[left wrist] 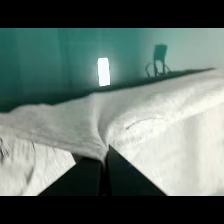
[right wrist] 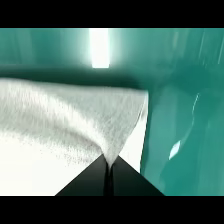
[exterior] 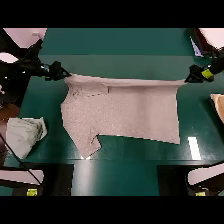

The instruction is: Fold the shirts.

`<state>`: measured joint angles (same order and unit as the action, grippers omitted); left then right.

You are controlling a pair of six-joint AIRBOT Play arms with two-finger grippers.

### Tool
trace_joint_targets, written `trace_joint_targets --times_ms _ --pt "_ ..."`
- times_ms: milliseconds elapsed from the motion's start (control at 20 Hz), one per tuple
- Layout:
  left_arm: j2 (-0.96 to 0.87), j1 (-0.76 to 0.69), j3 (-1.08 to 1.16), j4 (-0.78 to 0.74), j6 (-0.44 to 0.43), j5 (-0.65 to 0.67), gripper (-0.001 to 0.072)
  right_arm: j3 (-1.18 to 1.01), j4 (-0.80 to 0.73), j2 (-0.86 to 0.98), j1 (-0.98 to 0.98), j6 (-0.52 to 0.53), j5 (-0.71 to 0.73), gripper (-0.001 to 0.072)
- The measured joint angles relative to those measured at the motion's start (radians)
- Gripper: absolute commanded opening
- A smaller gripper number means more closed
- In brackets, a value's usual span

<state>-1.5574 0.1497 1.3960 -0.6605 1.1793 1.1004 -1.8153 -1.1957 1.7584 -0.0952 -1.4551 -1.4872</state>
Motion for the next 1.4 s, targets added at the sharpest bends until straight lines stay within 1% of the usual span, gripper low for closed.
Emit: trace_joint_targets --times_ms 150,250,350,500,650,900,950,1000,1050,1100,1150,1200,1300,1400 --pt "-0.037 0.0 0.032 0.023 -0.054 -0.08 0.0022 -0.076 0.0 0.051 0.015 -0.001 0.083 0.0013" --pt "-0.047 0.0 0.058 0.024 -0.079 -0.093 0.0021 -0.104 0.0 0.063 0.019 -0.001 0.108 0.0012" --pt "-0.053 0.0 0.075 -0.008 -0.094 -0.071 0.0021 -0.095 -0.002 0.057 0.022 0.01 0.106 0.0012" --pt "-0.057 0.0 0.087 -0.122 -0.103 0.013 0.0021 0.001 -0.005 0.013 0.023 0.027 0.1 0.0012" --pt "-0.058 0.0 0.08 -0.256 -0.102 0.101 0.0021 0.152 -0.004 -0.051 0.026 0.036 0.133 0.0014" --pt "-0.059 0.0 0.018 -0.349 -0.088 0.137 0.0025 0.361 -0.003 -0.133 0.056 0.041 0.217 0.0016" --pt "-0.059 0.0 0.01 -0.356 -0.079 0.14 0.0184 0.387 -0.002 -0.141 0.066 0.042 0.229 0.0016" --pt "-0.059 0.0 0.005 -0.364 -0.064 0.142 0.0478 0.408 -0.003 -0.146 0.076 0.042 0.238 0.0019" --pt "-0.059 0.001 0.001 -0.371 -0.047 0.142 0.0552 0.425 -0.003 -0.15 0.089 0.042 0.245 0.0035" --pt "-0.059 0.001 -0.002 -0.372 -0.029 0.142 0.0545 0.436 -0.002 -0.154 0.099 0.042 0.251 0.0175" --pt "-0.059 0.001 -0.004 -0.376 -0.017 0.141 0.0545 0.444 -0.002 -0.156 0.107 0.042 0.255 0.0341" --pt "-0.059 0.001 -0.005 -0.377 -0.006 0.141 0.0545 0.449 0.001 -0.158 0.113 0.042 0.257 0.0385" --pt "-0.055 0.005 -0.008 -0.386 0.016 0.147 0.0544 0.456 0.01 -0.161 0.122 0.042 0.249 0.0385" --pt "-0.036 0.019 -0.008 -0.406 0.039 0.174 0.0544 0.46 0.009 -0.175 0.124 0.042 0.209 0.0385"
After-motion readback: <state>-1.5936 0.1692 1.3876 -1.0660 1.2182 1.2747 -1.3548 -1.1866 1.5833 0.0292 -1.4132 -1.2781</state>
